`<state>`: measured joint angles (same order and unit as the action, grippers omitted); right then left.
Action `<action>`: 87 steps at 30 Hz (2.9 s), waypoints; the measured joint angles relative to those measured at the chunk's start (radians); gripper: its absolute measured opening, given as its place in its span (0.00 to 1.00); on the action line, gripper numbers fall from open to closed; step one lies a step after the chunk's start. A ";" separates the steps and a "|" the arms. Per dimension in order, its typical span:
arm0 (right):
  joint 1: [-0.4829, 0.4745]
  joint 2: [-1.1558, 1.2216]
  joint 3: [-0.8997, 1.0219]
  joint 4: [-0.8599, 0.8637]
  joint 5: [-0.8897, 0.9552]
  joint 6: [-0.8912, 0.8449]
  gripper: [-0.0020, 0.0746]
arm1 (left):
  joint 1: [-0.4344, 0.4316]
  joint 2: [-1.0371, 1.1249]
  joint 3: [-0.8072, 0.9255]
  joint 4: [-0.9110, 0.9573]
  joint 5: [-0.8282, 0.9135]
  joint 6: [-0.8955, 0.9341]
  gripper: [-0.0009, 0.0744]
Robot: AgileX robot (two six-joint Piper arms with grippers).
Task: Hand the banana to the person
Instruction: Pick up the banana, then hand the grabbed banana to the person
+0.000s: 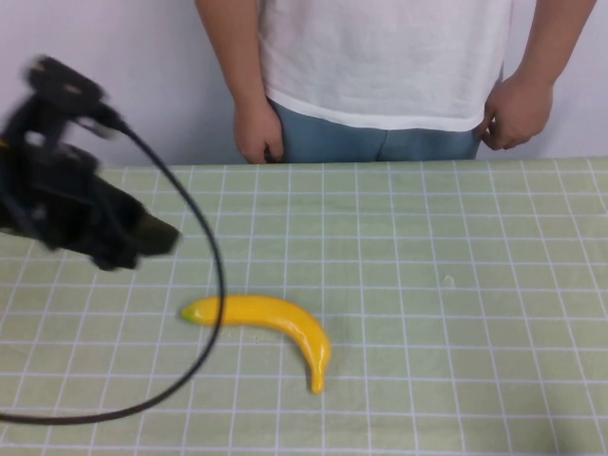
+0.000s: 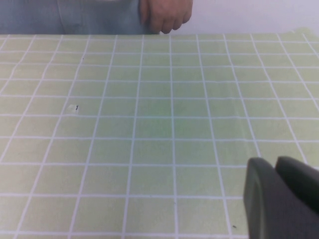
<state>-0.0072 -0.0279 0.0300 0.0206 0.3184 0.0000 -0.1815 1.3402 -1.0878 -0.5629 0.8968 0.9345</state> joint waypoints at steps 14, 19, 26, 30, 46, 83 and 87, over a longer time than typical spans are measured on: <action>0.000 0.000 0.000 0.000 0.000 0.000 0.02 | -0.187 0.384 -0.116 0.197 -0.045 0.038 0.63; 0.000 0.000 0.000 0.000 0.000 0.000 0.02 | -0.238 0.472 -0.132 0.331 -0.084 0.018 0.63; 0.000 0.000 0.000 0.000 0.000 0.000 0.02 | -0.269 0.562 -0.133 0.370 -0.136 0.013 0.63; 0.000 0.000 0.000 0.000 0.000 0.000 0.02 | -0.269 0.592 -0.141 0.392 -0.190 -0.006 0.63; 0.000 0.000 0.000 0.000 0.000 0.000 0.02 | -0.269 0.668 -0.143 0.401 -0.202 -0.071 0.53; 0.000 0.000 0.000 0.000 0.000 0.000 0.02 | -0.277 0.198 -0.143 0.645 -0.075 -0.039 0.36; 0.000 0.000 0.000 0.000 0.000 0.000 0.02 | -0.313 0.139 -0.143 0.654 -0.079 0.024 0.36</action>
<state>-0.0072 -0.0279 0.0300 0.0206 0.3184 0.0000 -0.4941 1.4796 -1.2304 0.0909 0.8179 0.9588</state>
